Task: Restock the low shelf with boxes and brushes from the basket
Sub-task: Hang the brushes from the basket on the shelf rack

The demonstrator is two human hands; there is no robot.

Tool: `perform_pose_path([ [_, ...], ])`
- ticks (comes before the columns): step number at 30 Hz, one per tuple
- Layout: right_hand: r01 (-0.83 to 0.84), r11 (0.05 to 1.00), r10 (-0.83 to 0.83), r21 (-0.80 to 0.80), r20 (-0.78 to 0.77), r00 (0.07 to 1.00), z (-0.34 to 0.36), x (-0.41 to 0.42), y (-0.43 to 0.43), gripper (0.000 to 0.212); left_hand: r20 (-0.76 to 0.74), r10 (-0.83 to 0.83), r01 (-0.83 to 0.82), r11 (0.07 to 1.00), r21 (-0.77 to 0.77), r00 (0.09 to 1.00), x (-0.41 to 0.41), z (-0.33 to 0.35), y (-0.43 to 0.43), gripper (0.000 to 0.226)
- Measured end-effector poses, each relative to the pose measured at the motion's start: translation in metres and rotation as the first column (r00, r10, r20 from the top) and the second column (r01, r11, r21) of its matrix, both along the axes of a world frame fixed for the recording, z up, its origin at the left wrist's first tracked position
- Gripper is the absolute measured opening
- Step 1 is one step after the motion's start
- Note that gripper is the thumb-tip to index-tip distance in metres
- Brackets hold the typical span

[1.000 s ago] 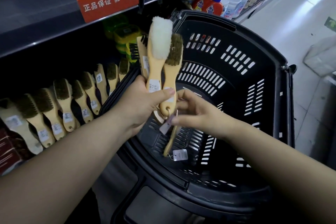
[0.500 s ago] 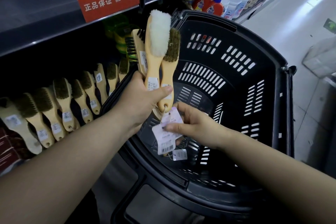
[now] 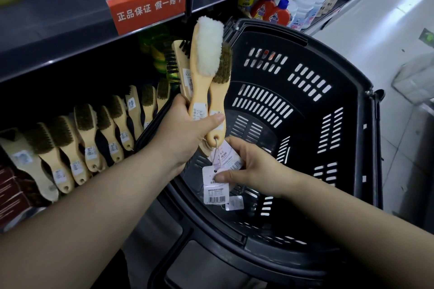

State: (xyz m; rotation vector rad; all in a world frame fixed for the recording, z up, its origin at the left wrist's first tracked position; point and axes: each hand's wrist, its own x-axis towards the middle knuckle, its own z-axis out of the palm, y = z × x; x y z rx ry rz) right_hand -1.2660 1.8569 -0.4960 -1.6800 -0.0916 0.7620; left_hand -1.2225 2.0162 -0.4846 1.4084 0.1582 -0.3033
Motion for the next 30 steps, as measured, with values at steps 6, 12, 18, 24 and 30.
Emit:
perform_pose_path([
  [6,0.016,0.999,-0.015,0.036,-0.01,1.0,-0.011,0.011,-0.002,0.036,0.008,-0.004,0.004,1.0,-0.009,1.0,0.0,0.001,0.001,0.037],
  [12,-0.219,0.963,0.167,-0.155,-0.293,0.941,-0.066,0.054,-0.022,0.038,0.075,-0.026,0.023,0.999,0.041,0.997,0.002,0.004,0.006,0.047],
  [18,-0.151,0.567,-0.051,-0.809,-0.218,0.975,-0.173,0.066,-0.034,0.033,0.075,-0.075,0.072,0.996,0.045,0.994,0.001,0.002,0.011,0.044],
  [24,0.082,0.687,-0.485,-0.722,-0.373,0.791,-0.244,0.037,-0.006,0.05,0.049,-0.108,0.105,0.992,0.069,0.993,0.0,-0.003,0.016,0.039],
  [30,0.214,0.767,-0.499,-0.606,-0.352,0.792,-0.196,0.044,-0.012,0.026,0.068,-0.107,0.1,0.991,0.091,0.992,0.002,-0.006,0.013,0.035],
])
